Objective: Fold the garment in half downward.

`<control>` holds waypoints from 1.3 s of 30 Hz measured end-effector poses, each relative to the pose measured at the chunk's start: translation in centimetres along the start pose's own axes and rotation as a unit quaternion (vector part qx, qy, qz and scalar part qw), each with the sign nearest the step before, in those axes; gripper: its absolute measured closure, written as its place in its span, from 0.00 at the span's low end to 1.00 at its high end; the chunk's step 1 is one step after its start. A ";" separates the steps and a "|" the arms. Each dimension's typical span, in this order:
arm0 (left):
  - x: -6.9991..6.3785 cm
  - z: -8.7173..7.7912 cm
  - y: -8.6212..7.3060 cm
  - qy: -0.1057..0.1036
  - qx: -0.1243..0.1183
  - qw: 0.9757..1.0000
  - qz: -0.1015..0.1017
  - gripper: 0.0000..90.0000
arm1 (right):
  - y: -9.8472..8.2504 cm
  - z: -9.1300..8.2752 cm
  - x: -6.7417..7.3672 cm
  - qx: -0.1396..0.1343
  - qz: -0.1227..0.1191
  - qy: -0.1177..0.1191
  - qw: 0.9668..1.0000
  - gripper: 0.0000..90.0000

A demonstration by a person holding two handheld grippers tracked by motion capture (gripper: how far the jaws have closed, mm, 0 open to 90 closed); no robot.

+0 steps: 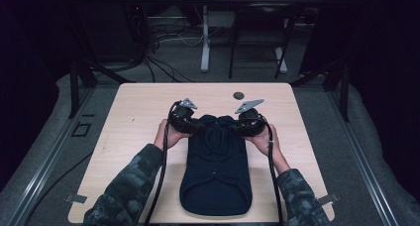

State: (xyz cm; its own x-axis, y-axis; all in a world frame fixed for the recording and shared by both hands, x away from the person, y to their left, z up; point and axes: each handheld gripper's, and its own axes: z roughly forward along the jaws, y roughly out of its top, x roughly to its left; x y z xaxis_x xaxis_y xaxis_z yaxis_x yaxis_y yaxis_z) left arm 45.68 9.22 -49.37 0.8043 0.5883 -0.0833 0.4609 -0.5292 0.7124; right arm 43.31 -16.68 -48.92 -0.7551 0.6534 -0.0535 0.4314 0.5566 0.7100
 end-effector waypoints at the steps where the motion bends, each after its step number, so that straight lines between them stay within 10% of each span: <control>1: -0.1 -0.1 0.0 -0.001 -0.003 1.000 0.000 0.71 | 0.0 0.0 0.0 0.000 0.000 0.000 1.000 0.78; 20: -2.2 -3.3 0.5 0.000 -0.034 0.998 0.052 0.72 | -0.7 -2.9 1.5 -0.078 -0.038 -0.024 0.996 0.78; 39: -4.5 -3.8 1.3 0.014 -0.039 0.993 0.110 0.74 | -1.0 -3.6 0.5 -0.010 0.035 0.036 0.999 0.73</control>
State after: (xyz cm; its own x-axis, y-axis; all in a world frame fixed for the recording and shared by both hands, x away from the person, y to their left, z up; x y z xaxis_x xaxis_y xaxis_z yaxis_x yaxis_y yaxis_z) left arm 41.23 8.26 -45.41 0.8707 0.4815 0.0998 0.2435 -0.5985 0.7632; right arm 40.73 -18.75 -47.10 -0.7569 0.6518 0.0467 0.4753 0.5000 0.7240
